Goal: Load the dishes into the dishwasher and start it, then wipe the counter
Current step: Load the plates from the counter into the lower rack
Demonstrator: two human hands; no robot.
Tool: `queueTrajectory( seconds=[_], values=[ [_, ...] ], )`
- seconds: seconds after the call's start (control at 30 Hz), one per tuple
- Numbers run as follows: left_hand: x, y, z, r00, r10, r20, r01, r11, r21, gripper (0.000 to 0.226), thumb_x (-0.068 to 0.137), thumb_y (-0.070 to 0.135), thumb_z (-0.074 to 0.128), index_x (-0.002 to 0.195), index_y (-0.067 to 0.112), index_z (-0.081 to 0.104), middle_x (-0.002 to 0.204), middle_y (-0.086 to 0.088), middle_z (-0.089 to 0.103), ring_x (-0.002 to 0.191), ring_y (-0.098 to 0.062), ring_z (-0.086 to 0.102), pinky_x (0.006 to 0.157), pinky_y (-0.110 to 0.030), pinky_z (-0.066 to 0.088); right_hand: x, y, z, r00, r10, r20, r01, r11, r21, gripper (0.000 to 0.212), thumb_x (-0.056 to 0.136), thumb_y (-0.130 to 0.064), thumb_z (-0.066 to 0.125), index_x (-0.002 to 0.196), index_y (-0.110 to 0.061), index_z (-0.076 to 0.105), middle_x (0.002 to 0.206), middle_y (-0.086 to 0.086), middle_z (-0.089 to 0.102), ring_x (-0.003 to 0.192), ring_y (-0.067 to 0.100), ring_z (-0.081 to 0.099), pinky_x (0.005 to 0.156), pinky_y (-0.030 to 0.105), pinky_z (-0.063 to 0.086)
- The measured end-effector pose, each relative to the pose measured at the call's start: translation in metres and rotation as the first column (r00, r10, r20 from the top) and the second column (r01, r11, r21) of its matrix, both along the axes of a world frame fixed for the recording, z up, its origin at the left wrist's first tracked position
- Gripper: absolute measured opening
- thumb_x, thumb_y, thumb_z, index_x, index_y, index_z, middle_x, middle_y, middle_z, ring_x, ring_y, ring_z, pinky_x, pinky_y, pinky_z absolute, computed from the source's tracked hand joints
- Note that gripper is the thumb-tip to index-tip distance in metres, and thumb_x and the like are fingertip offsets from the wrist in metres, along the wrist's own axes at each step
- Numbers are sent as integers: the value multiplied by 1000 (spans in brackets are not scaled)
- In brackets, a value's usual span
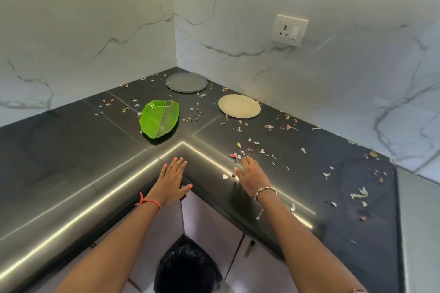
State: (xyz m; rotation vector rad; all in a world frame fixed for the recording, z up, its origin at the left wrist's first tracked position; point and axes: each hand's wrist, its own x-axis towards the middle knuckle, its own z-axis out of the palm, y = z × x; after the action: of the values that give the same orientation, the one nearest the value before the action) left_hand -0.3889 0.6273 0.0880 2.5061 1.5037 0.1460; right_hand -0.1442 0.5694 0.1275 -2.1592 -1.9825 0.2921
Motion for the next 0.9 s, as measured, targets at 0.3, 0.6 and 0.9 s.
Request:
queueTrajectory(
  seconds=[0.3, 0.6, 0.9],
  values=[
    [17, 121, -6, 996, -90, 16, 90, 995, -34, 76, 95, 42, 43, 150, 9, 2, 158, -6, -4, 145, -19, -9, 116, -36, -7, 19, 97, -9, 984, -179, 0, 179, 981, -69, 38, 99, -28, 35, 126, -3, 45, 130, 16, 44, 123, 31, 40, 105, 36, 29],
    [45, 220, -13, 971, -229, 61, 234, 968, -89, 75, 95, 48, 39, 150, 7, 7, 158, -7, 0, 146, -20, -6, 116, -35, -7, 39, 166, -6, 896, -441, -54, 436, 896, -82, 43, 99, -34, 34, 129, -4, 42, 131, 16, 41, 120, 34, 42, 100, 43, 35],
    [101, 285, -12, 967, -235, 102, 245, 964, -100, 75, 91, 50, 31, 149, 7, 10, 158, -6, 3, 146, -19, -5, 116, -35, -3, 85, 234, -2, 845, -517, -136, 514, 856, -58, 41, 99, -33, 36, 128, -4, 44, 131, 16, 45, 122, 34, 42, 101, 43, 35]
  ],
)
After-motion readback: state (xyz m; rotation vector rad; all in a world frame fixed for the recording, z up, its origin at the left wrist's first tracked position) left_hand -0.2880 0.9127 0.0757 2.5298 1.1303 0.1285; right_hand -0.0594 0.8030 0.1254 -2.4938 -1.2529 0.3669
